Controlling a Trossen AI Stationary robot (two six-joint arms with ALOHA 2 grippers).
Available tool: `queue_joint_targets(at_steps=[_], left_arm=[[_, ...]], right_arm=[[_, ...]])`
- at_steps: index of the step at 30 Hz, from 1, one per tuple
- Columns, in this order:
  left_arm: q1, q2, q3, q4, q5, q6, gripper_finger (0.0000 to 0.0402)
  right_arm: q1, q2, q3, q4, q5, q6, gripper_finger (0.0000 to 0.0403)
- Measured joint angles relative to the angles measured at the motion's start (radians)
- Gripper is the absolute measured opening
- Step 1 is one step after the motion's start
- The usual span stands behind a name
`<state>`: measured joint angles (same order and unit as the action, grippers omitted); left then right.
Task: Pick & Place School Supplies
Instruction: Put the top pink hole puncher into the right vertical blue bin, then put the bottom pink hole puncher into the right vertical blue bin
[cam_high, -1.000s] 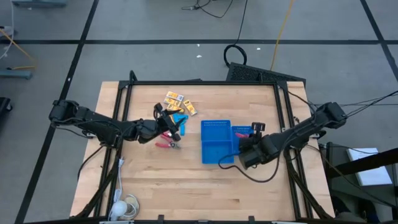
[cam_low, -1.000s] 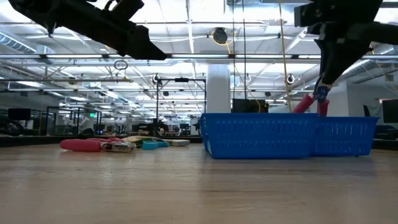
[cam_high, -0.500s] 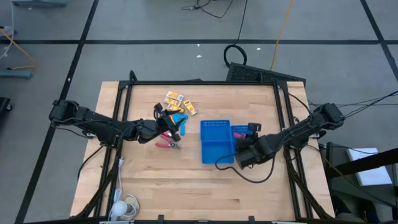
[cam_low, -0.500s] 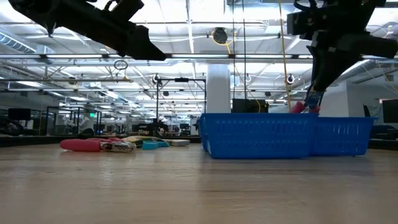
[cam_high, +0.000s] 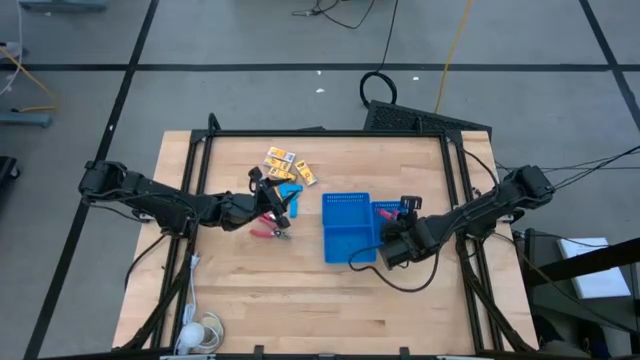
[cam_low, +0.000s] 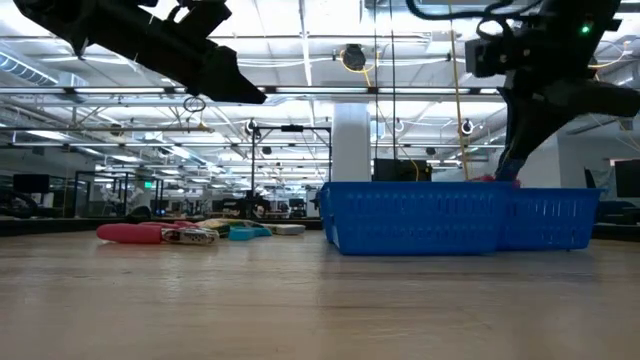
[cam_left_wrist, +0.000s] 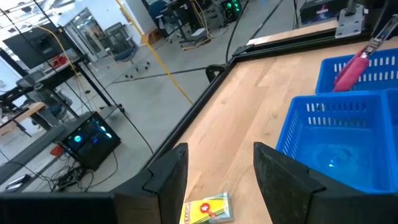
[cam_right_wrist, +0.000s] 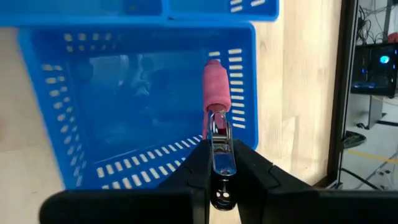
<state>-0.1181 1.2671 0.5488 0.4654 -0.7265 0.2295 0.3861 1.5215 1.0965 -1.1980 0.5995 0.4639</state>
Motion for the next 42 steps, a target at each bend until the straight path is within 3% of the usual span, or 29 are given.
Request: queue_joint_targets(at_steps=[5,14,22,32,42], left_arm=[[0.0,0.0,0.0,0.0,0.0,0.0,0.0186],[0.0,0.0,0.0,0.001,0.0,0.001,0.0186],[0.0,0.0,0.0,0.001,0.0,0.001,0.0186],[0.0,0.0,0.0,0.001,0.0,-0.002,0.0186],[-0.003,0.0,0.0,-0.001,0.002,-0.023,0.0186]], right_arm=[[-0.005,0.0,-0.015,0.02,-0.025,0.004,0.0033],[-0.005,0.0,-0.015,0.053,-0.127,0.022,0.0124],[-0.005,-0.012,-0.015,0.101,-0.16,0.024,0.0166],[-0.019,-0.06,-0.014,0.141,-0.364,0.051,0.0182],[-0.022,-0.198,-0.014,0.273,-0.351,0.057,0.0169]])
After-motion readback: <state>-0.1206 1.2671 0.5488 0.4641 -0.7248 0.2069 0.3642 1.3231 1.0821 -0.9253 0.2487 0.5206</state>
